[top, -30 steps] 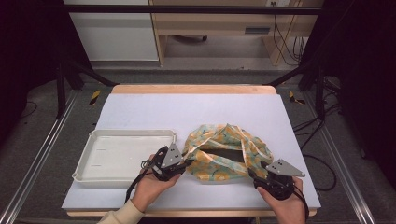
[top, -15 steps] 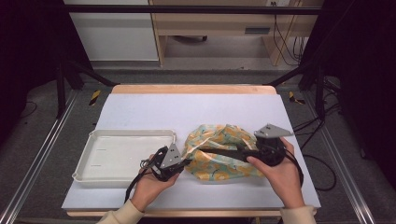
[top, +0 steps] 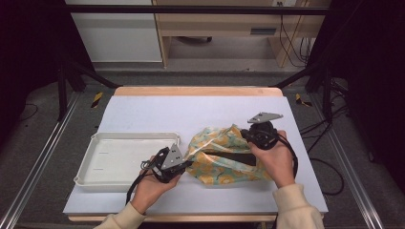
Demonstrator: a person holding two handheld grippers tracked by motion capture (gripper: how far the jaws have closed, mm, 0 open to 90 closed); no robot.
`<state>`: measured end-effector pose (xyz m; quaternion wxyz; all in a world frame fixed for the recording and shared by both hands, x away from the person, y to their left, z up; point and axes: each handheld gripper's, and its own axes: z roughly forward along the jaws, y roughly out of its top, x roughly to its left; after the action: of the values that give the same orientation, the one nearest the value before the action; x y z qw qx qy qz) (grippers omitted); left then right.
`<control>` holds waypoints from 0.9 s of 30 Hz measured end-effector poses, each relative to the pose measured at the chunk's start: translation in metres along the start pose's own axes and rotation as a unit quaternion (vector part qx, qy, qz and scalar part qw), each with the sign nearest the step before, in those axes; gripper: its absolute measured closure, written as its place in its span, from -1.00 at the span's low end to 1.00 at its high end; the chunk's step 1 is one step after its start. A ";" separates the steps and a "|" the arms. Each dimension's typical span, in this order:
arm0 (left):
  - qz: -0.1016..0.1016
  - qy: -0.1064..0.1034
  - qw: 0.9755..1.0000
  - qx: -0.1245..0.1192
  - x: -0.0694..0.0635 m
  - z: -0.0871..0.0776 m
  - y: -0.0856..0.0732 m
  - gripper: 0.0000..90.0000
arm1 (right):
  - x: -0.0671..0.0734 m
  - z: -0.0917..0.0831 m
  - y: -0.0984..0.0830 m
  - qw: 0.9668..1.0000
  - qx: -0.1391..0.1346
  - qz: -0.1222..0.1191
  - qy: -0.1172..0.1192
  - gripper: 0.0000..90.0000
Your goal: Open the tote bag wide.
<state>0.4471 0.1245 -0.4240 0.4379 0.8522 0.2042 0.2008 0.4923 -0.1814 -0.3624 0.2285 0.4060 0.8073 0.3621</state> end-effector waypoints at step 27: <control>-0.058 0.051 0.995 -0.064 0.036 -0.021 -0.002 0.95 | 0.081 -0.023 -0.120 0.996 -0.018 -0.077 0.050 0.94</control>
<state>0.4659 0.1582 -0.4081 0.4917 0.7975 0.2619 0.2316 0.3727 -0.1733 -0.4469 0.2223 0.3202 0.8397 0.3781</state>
